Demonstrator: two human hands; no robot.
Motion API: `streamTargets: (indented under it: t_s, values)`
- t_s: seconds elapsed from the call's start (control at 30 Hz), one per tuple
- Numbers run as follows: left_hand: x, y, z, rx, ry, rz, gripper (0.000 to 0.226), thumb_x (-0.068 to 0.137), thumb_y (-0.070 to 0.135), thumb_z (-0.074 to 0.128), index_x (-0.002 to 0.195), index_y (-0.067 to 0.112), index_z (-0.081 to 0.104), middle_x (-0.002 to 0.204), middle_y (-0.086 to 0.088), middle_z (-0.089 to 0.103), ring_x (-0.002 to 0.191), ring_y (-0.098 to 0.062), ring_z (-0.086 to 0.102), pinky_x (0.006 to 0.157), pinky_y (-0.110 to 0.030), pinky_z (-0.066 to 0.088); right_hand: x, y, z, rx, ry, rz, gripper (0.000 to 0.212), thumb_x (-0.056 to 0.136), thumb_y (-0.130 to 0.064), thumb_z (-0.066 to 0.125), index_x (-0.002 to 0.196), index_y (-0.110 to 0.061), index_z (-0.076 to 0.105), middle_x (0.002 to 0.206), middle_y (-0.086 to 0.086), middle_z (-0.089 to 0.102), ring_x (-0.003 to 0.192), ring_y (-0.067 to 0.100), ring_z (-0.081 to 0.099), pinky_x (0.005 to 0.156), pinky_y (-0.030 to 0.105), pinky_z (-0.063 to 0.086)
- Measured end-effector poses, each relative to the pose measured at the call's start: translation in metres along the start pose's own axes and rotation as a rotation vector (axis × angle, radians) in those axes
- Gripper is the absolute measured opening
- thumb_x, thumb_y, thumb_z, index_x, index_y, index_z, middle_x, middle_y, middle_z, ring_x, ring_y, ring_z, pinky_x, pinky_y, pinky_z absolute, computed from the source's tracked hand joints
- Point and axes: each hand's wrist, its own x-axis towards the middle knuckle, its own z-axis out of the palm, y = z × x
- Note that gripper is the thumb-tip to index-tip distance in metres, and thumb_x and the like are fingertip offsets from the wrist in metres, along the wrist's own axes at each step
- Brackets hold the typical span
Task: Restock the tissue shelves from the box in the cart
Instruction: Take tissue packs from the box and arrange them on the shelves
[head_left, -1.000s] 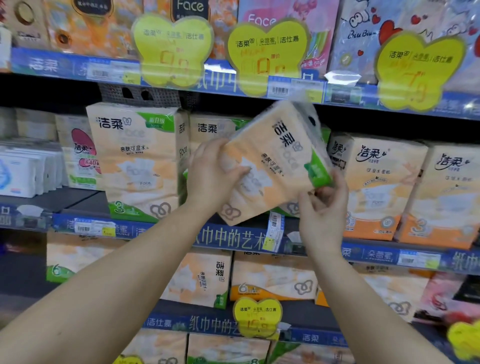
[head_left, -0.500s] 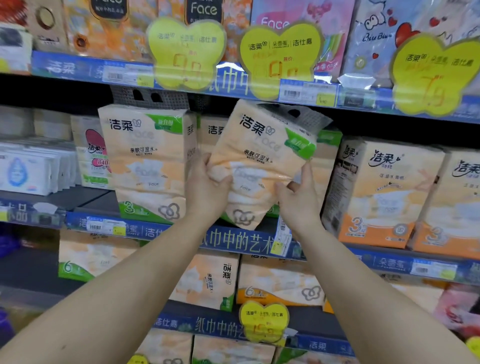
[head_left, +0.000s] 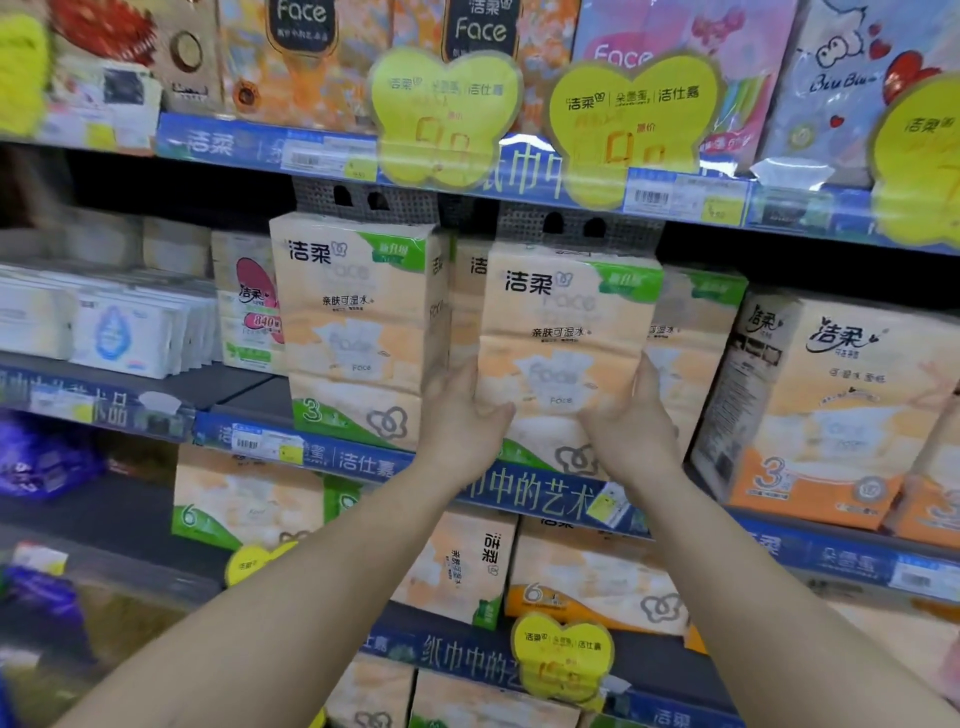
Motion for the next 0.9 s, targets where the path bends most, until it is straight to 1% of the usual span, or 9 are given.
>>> streamTargets:
  t_s: [0.1,0.2,0.3,0.37,0.47,0.53,0.67,0.8,0.9]
  values:
    - [-0.001,0.001,-0.005,0.045,0.041,-0.038,0.069,0.086,0.028,0.065,0.146,0.023,0.031,0.138,-0.010,0.036,0.129,-0.024,0.037,0.109,-0.032,0.034,-0.002,-0.002,0.012,0.039,0.002,-0.021,0.083,0.090,-0.016,0.054,0.150,-0.042,0.003,0.104,-0.005,0.051,0.078,0.034,0.066,0.064,0.043,0.055]
    - [-0.010,0.000,-0.010,0.007,0.099,-0.044,0.076,0.088,0.021,0.062,0.150,0.023,0.020,0.144,-0.006,0.027,0.134,-0.021,0.029,0.107,-0.027,0.026,0.000,-0.003,0.027,0.086,-0.031,-0.053,0.082,0.087,-0.011,0.051,0.148,-0.046,0.007,0.105,-0.009,0.060,0.072,0.029,0.064,0.053,0.034,0.048]
    - [-0.017,-0.005,-0.012,0.017,0.127,0.010,0.071,0.088,0.015,0.060,0.149,0.024,0.025,0.141,-0.005,0.029,0.132,-0.019,0.032,0.101,-0.018,0.020,0.002,-0.002,0.037,0.089,-0.052,-0.102,0.074,0.086,-0.013,0.052,0.148,-0.039,0.022,0.115,-0.008,0.065,0.083,0.022,0.065,0.060,0.028,0.046]
    - [-0.017,-0.008,-0.014,0.026,0.081,0.004,0.069,0.087,0.014,0.060,0.147,0.024,0.029,0.138,-0.005,0.034,0.129,-0.020,0.037,0.105,-0.021,0.024,0.001,-0.002,0.040,0.083,-0.048,-0.125,0.063,0.088,-0.013,0.051,0.143,-0.037,0.033,0.107,-0.012,0.064,0.085,0.016,0.063,0.063,0.025,0.044]
    - [-0.014,-0.014,-0.018,-0.035,0.001,-0.009,0.071,0.087,0.013,0.061,0.147,0.027,0.028,0.137,-0.004,0.038,0.124,-0.019,0.045,0.109,-0.036,0.037,-0.001,0.000,0.040,0.078,-0.050,-0.151,0.060,0.088,-0.010,0.049,0.140,-0.039,0.037,0.098,-0.016,0.061,0.080,0.005,0.059,0.057,0.023,0.042]
    - [-0.014,-0.017,-0.022,-0.023,-0.011,0.008,0.067,0.087,0.013,0.062,0.146,0.026,0.032,0.134,-0.003,0.041,0.116,-0.015,0.049,0.105,-0.034,0.041,0.000,0.002,0.041,0.074,-0.046,-0.155,0.065,0.088,-0.008,0.050,0.142,-0.039,0.034,0.100,-0.015,0.061,0.084,0.011,0.060,0.058,0.021,0.043]
    - [-0.016,-0.022,-0.031,-0.037,0.140,0.030,0.047,0.087,0.013,0.058,0.133,0.017,0.048,0.119,-0.003,0.051,0.098,-0.015,0.052,0.089,-0.031,0.047,-0.002,0.005,0.043,0.100,-0.020,-0.147,0.071,0.089,-0.007,0.053,0.149,-0.034,0.024,0.114,-0.014,0.055,0.086,0.011,0.058,0.057,0.019,0.043]
    - [-0.017,-0.039,-0.047,-0.004,0.229,-0.031,0.040,0.087,0.018,0.056,0.126,0.015,0.050,0.113,-0.001,0.048,0.102,-0.021,0.053,0.092,-0.036,0.046,-0.011,0.009,0.053,0.121,0.056,-0.075,0.074,0.090,-0.011,0.058,0.152,-0.026,0.019,0.146,0.001,0.040,0.120,0.020,0.048,0.082,0.027,0.042]
    - [-0.028,-0.051,-0.042,0.084,0.102,0.053,0.042,0.087,0.018,0.059,0.128,0.016,0.050,0.120,-0.003,0.049,0.110,-0.020,0.050,0.097,-0.037,0.044,-0.026,0.015,0.061,0.081,0.117,-0.084,0.071,0.092,-0.019,0.060,0.151,-0.023,0.021,0.151,0.000,0.035,0.134,0.019,0.038,0.101,0.032,0.041]
